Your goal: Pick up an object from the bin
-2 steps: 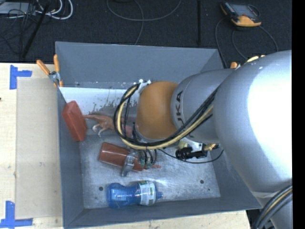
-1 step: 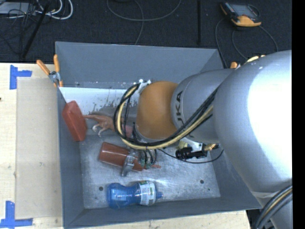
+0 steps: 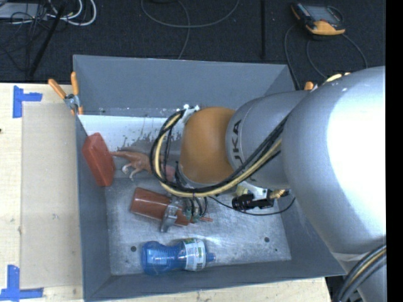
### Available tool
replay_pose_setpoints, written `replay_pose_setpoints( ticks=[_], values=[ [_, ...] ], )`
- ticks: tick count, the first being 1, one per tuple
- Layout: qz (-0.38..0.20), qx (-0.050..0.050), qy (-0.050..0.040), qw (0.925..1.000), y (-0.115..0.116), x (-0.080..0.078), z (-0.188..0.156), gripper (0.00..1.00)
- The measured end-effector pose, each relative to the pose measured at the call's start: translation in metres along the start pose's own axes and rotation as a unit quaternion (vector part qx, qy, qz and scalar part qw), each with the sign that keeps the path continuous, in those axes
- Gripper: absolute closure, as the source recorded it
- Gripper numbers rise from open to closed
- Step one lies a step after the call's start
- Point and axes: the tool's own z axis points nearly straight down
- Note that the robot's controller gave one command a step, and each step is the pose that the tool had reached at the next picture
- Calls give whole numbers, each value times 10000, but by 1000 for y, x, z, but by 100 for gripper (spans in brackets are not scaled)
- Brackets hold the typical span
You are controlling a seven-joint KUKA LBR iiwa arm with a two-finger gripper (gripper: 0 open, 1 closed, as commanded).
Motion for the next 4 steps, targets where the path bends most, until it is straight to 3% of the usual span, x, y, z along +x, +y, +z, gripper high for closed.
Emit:
replay_pose_setpoints(
  ticks=[2, 4],
  values=[
    [-3, 38, 39, 10000, -2, 3, -19, 100],
    [-8, 29, 14, 10000, -2, 1, -65, 100]
  ],
)
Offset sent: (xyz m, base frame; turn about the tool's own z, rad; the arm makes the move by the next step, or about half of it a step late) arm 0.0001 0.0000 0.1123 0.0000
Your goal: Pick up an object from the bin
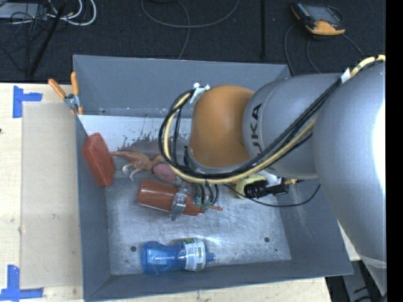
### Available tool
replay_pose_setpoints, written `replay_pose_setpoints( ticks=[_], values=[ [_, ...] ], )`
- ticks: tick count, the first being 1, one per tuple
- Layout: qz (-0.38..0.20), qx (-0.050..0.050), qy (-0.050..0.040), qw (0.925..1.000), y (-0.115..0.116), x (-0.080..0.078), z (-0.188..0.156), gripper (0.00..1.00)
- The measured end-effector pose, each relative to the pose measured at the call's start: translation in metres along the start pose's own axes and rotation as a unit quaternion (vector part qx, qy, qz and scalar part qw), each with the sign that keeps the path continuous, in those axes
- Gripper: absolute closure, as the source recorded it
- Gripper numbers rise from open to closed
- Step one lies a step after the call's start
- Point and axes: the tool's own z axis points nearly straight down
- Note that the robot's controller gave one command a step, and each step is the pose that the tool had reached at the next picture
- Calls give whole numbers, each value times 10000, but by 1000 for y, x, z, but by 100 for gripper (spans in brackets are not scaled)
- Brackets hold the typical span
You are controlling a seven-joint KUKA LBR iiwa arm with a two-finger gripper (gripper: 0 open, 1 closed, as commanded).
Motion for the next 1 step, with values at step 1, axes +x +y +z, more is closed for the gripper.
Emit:
replay_pose_setpoints(
  ticks=[1],
  values=[
    [-3, -13, -25, 10000, 0, -1, -16, 100]
  ],
)
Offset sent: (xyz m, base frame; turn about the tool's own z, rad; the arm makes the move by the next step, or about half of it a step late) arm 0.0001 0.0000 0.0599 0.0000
